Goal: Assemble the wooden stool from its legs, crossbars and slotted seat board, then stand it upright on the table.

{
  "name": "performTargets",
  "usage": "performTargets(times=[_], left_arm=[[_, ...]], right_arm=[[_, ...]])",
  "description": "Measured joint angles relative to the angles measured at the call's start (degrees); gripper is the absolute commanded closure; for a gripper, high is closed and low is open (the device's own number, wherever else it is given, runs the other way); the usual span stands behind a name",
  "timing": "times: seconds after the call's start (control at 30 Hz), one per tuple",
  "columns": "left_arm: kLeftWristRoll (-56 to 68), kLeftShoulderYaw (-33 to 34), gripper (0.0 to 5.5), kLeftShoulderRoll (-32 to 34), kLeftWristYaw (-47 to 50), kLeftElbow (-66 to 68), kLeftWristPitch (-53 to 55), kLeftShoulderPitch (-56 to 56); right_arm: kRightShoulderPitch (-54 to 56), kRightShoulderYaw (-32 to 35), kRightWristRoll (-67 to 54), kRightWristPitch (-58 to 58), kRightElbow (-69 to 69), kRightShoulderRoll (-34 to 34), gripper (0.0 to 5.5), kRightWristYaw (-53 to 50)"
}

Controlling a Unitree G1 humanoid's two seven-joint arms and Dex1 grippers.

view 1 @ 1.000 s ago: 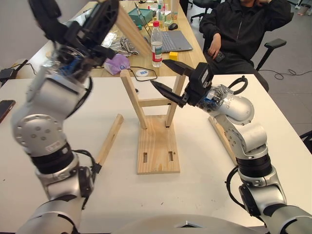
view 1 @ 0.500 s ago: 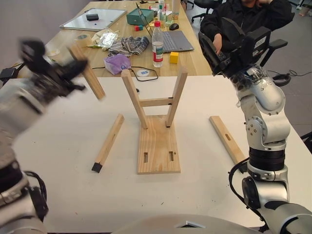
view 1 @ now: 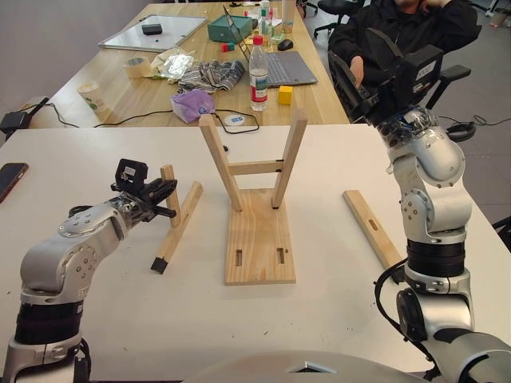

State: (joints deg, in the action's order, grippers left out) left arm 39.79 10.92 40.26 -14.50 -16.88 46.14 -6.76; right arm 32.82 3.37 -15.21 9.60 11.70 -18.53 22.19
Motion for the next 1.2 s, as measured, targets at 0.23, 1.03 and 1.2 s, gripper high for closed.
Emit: performTargets(times=[0.23,1.03,1.2], left_arm=[[-4.9,3.7,5.13,1.6,-5.0,3.7,-5.2,4.4],[5.5,31.8,5.1,4.2,-15.4,64.7,-22.2,0.8],[6.3,32.7,5.08,4.8,-17.4,70.4,-26.5,0.6]], right_arm=[[0.0,-0.2,0.0,-0.1,-0.4,0.0,2.27,0.1],[0.0,-0.8,-1.8,-0.1,-1.8,0.1,2.27,2.8],[0.0,-1.1,-2.9,-0.4,-2.1,0.1,2.27,3.9]])
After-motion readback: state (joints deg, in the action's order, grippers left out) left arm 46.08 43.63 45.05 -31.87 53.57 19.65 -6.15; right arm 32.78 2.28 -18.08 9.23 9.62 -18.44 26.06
